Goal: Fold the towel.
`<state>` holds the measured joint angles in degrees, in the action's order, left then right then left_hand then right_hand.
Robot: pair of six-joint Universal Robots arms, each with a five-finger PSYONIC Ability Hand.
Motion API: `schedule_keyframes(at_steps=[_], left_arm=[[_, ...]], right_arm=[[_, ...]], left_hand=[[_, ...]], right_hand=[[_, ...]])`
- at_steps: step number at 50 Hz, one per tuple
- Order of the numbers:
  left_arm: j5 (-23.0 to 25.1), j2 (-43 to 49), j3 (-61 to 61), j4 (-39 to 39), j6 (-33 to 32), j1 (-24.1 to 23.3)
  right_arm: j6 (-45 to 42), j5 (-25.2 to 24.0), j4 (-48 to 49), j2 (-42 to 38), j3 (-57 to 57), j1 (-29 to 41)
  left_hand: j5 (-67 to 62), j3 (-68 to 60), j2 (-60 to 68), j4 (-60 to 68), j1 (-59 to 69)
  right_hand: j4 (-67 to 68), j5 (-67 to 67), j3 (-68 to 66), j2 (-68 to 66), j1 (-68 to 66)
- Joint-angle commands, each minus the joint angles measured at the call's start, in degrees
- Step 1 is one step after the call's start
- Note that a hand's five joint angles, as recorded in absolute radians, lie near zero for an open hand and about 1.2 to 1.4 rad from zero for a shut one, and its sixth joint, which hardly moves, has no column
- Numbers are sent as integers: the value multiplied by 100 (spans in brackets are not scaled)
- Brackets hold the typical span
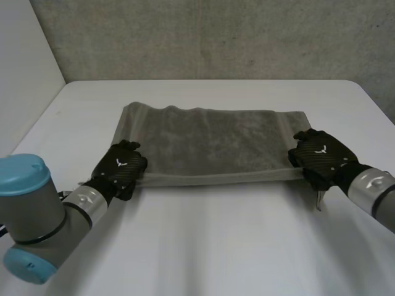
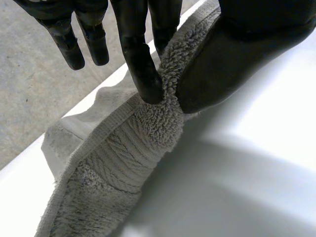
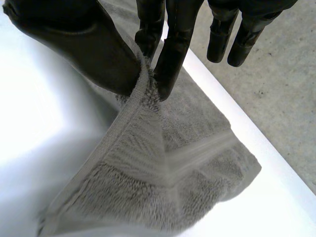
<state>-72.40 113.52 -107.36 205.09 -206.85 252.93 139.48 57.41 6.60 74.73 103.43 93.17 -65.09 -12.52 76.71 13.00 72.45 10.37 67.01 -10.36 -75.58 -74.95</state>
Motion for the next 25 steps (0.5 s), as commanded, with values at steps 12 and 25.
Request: schedule_keyframes(at_steps=[12,25], left_arm=[[348,-3149,-629,-2455,4,72],[789,-1539,775,-2474,-5,336]], right_arm=[[-1204,-1979,-3121,2186,186,-1723],[-1520,-2216,-2980,551,-1001,-1249]], left_hand=[[-491,252,329,-300,755],[-491,252,329,-300,755]], right_hand=[[-37,299,36,-442,-505],[-37,299,36,-442,-505]])
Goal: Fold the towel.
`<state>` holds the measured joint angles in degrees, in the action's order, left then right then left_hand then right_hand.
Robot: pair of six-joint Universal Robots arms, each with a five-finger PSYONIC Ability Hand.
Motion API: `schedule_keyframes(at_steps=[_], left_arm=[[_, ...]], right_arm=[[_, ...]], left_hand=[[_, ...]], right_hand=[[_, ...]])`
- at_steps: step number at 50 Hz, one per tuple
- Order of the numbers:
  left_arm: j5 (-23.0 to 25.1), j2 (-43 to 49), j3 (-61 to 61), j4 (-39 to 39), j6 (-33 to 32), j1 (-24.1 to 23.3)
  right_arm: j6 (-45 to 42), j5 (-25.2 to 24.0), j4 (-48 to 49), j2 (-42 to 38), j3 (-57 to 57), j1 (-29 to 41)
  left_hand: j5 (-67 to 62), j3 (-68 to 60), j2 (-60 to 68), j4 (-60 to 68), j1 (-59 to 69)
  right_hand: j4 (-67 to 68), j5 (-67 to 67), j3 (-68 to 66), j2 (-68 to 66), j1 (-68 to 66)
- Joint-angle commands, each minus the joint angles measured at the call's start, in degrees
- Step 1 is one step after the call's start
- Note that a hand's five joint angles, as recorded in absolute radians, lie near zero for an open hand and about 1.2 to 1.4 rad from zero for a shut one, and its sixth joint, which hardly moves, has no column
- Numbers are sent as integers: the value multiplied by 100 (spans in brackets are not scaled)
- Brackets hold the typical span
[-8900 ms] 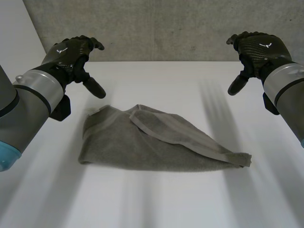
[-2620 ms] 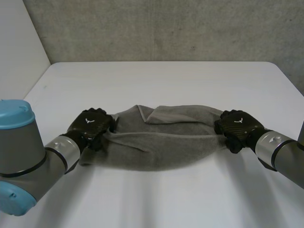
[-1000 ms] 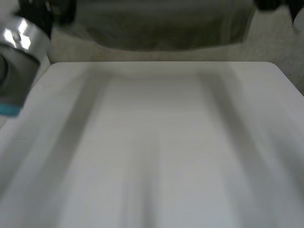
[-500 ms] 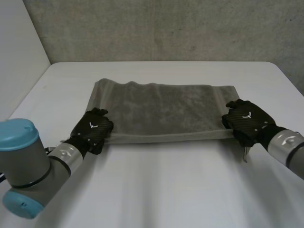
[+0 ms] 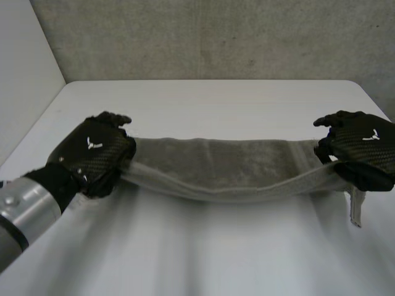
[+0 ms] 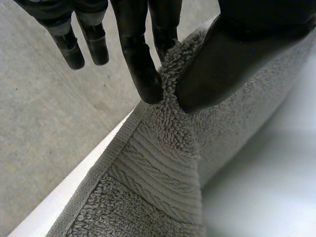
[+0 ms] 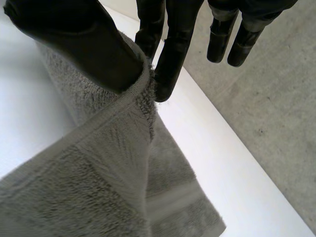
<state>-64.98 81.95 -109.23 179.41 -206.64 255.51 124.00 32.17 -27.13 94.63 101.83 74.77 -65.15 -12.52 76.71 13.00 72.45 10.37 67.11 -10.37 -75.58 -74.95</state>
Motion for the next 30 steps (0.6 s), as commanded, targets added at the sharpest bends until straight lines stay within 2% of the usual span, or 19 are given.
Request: schedule_keyframes(at_steps=[1,2,3,4,6,7,9,11,14,20,22,27,30], left_arm=[[47,1622,965,94,-26,78],[38,2083,1304,68,-26,52],[12,2514,1647,50,-26,34],[11,2519,1650,50,-26,34],[-190,3289,2333,32,-35,-1],[-191,3292,2336,32,-35,-1],[-349,3609,2644,24,-35,-10],[-629,4090,3169,50,-61,-45],[-727,4424,3600,94,-227,-54],[-753,4962,4147,138,-632,-133],[-762,5251,4427,147,-834,-203],[-762,5498,4665,217,-931,-265],[-753,5630,4735,436,-931,-326]], right_arm=[[28,708,402,-1883,-1223,991],[19,1225,393,-2287,-1636,1334],[19,1230,393,-2292,-1640,1338],[19,1230,393,-2292,-1640,1338],[-7,2131,428,-3131,-2462,1776],[-7,2136,428,-3135,-2466,1777],[54,2303,454,-3652,-3035,1839],[98,2320,472,-3758,-3238,1839],[387,2390,673,-3917,-3458,1830],[872,2610,1325,-4137,-3538,1848],[968,2864,1727,-4207,-3565,1900],[960,3128,2202,-4462,-3678,2067],[968,3129,2309,-4743,-3880,2085]], left_hand=[[-485,252,329,-300,755],[-485,252,329,-300,755],[-485,252,329,-300,755],[-485,252,329,-300,755],[-485,252,329,-300,755],[-485,252,329,-300,755],[-485,252,329,-300,755],[-485,252,329,-300,755],[-485,252,329,-300,755],[-485,252,329,-300,755],[-485,252,329,-300,755],[-485,252,329,-300,755],[-485,252,329,-300,755]], right_hand=[[-37,289,37,-442,-505],[-37,289,37,-442,-505],[-37,289,37,-442,-505],[-37,289,37,-442,-505],[-37,289,37,-442,-505],[-37,289,37,-442,-505],[-37,289,37,-442,-505],[-37,289,37,-442,-505],[-37,289,37,-442,-505],[-37,289,37,-442,-505],[-37,289,37,-442,-505],[-37,289,37,-442,-505],[-37,289,37,-442,-505]])
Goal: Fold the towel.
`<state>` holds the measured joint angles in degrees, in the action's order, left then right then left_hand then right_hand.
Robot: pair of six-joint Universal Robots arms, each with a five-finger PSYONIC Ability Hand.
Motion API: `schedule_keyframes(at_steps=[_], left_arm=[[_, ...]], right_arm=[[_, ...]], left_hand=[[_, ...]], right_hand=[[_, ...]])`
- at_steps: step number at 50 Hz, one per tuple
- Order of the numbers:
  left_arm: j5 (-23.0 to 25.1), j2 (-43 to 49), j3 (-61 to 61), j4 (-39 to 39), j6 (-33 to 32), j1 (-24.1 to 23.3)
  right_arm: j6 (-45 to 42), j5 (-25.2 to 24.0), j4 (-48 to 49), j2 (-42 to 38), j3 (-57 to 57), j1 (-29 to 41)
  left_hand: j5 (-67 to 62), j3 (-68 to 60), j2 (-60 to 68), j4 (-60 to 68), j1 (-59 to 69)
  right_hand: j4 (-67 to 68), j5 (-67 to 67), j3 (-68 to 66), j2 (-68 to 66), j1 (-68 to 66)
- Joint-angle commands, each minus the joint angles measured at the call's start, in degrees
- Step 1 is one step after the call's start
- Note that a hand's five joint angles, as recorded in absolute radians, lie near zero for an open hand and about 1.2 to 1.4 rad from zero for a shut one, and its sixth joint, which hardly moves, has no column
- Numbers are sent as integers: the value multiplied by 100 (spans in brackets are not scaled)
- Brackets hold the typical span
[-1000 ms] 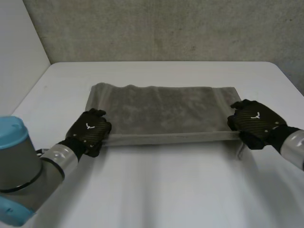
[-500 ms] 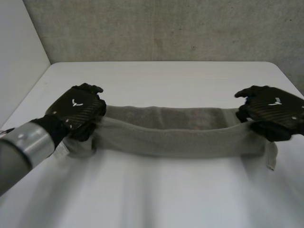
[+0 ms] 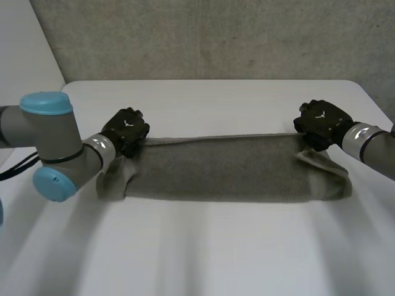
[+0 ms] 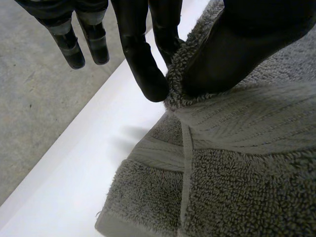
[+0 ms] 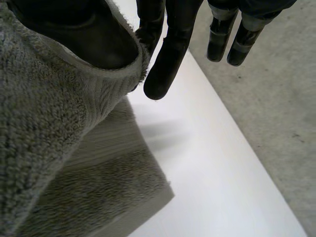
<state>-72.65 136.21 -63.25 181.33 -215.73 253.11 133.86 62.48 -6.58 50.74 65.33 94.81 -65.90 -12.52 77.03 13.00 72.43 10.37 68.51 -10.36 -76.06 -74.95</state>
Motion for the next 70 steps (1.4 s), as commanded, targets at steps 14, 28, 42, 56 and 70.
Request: schedule_keyframes(at_steps=[14,28,42,56,70], left_arm=[[-214,424,348,807,-39,-112],[-241,276,252,807,-30,-235],[-162,-956,-310,1412,31,-121],[-91,-815,-600,1466,40,-16],[-153,-1395,-1505,45,1260,221]], right_arm=[[-61,133,289,-1092,-943,73],[34,396,386,-848,-961,90],[1424,432,605,525,-311,2],[1266,387,896,24,-258,2],[1565,361,149,551,815,-6]], left_hand=[[378,252,-490,-300,-31],[6590,252,-6703,-300,-6243],[6590,252,-6703,-300,-6243],[5575,252,-5687,-300,-5228],[6590,252,-6703,-300,-6243]], right_hand=[[-37,149,36,-394,-505],[-37,-6851,36,6606,6495],[-37,-6851,36,6606,6495],[-37,-6213,36,5968,5858],[-37,-6851,36,6606,6495]])
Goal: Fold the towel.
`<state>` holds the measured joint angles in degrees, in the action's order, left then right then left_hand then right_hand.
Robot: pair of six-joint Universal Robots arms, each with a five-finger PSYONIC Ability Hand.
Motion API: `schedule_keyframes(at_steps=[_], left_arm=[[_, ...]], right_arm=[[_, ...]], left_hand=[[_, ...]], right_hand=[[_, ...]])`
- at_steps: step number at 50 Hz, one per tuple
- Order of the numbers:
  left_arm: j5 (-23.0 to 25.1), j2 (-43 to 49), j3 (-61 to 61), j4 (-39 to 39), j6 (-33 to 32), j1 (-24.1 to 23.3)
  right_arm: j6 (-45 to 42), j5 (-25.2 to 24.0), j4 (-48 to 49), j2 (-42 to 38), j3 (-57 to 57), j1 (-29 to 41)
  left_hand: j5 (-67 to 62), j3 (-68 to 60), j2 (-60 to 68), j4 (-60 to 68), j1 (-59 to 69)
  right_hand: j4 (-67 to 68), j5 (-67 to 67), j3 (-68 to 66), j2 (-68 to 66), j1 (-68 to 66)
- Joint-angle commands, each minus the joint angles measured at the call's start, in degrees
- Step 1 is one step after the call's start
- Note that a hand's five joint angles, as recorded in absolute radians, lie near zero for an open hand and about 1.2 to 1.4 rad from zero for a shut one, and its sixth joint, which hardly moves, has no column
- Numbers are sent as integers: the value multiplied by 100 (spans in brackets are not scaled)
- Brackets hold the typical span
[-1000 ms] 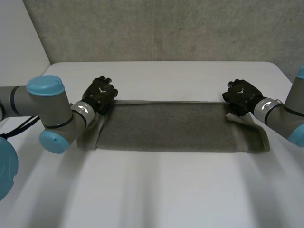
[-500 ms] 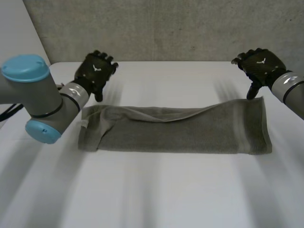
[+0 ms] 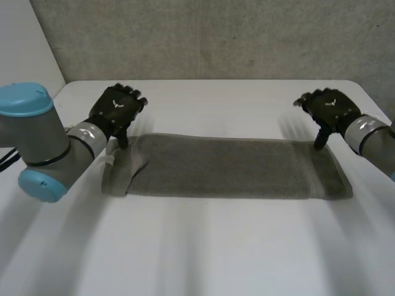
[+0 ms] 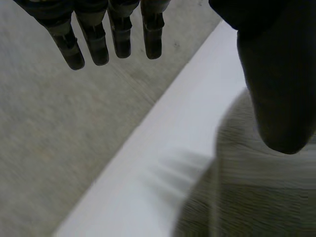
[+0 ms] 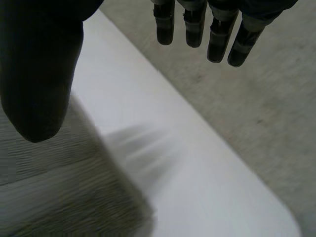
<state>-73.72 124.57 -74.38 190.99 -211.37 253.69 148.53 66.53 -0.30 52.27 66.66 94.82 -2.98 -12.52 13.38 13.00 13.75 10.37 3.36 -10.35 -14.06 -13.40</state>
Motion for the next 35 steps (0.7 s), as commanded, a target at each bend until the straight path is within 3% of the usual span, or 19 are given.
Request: schedule_keyframes(at_steps=[1,3,9,14,17,24,29,35], left_arm=[[-46,-231,-393,-924,826,163],[-107,-240,-612,-1195,1019,207],[-459,-573,-1209,-1074,1089,312],[-582,-819,-1640,-784,1229,348],[-653,-873,-1782,-572,1353,339],[-1267,-855,-2019,69,1582,304],[-1364,-785,-1967,219,1582,374],[-1382,-706,-1931,342,1591,366]], right_arm=[[106,-26,-601,459,855,-8],[106,-52,-681,504,1024,-34],[-44,-219,-708,1013,1771,-649],[-211,-833,-717,1338,2262,-1193],[-246,-940,-699,1417,2473,-1343],[-517,-966,-489,1356,2790,-1423],[-939,-923,-155,1278,3001,-1432],[-1107,-922,118,1145,3072,-1397]], left_hand=[[298,252,-338,-300,-375],[277,252,-317,-300,-353],[243,252,-283,-300,-320],[243,252,-283,-300,-320],[243,252,-283,-300,-320],[243,252,-283,-300,-320],[243,252,-283,-300,-320],[260,252,-300,-300,-336]], right_hand=[[-37,-336,35,406,340],[-37,-336,35,406,340],[-37,-336,35,406,340],[-37,-247,35,317,250],[-37,75,35,-5,-71],[-37,950,35,-880,-947],[-37,984,35,-914,-980],[-37,2142,35,-2072,-2139]])
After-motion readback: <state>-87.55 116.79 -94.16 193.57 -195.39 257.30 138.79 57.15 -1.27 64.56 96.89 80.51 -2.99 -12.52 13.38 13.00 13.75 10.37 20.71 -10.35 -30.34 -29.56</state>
